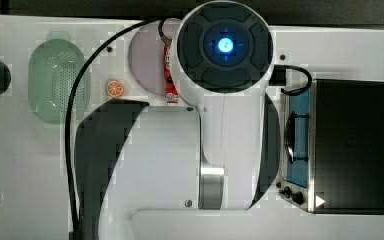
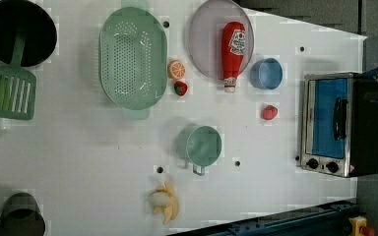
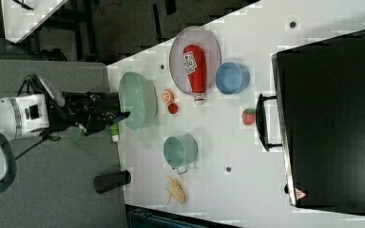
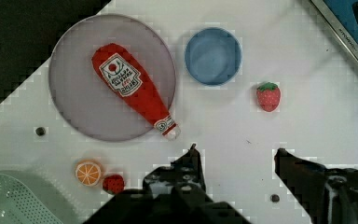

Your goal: Pick ketchup from plate and place it on table.

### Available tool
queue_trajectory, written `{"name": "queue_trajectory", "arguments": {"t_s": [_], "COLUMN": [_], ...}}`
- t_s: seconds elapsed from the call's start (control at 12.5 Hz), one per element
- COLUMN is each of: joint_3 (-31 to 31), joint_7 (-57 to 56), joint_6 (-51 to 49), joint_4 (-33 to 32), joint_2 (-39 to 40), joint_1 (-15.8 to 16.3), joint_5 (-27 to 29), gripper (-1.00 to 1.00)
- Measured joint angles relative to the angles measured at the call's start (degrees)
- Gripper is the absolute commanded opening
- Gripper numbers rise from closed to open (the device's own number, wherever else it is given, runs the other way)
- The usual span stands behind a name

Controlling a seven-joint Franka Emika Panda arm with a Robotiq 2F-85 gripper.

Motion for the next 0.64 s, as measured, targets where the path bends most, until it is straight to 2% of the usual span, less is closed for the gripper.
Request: {"name": "queue_trajectory", "arguments": {"t_s": [0.08, 0.24, 0.64], "joint_3": [1.7, 2.5, 3.5], "joint_7": [0.2, 1.2, 1.4], "joint_6": [-3.0, -5.3, -2.8], "joint_4": [-2.3, -5.1, -3.7], "joint_2": [-1.7, -4.8, -3.6], "joint_1": [-1.8, -2.9, -4.3], "joint_5": [0.2, 0.2, 1.0], "gripper": [0.59, 1.00, 1.00]}}
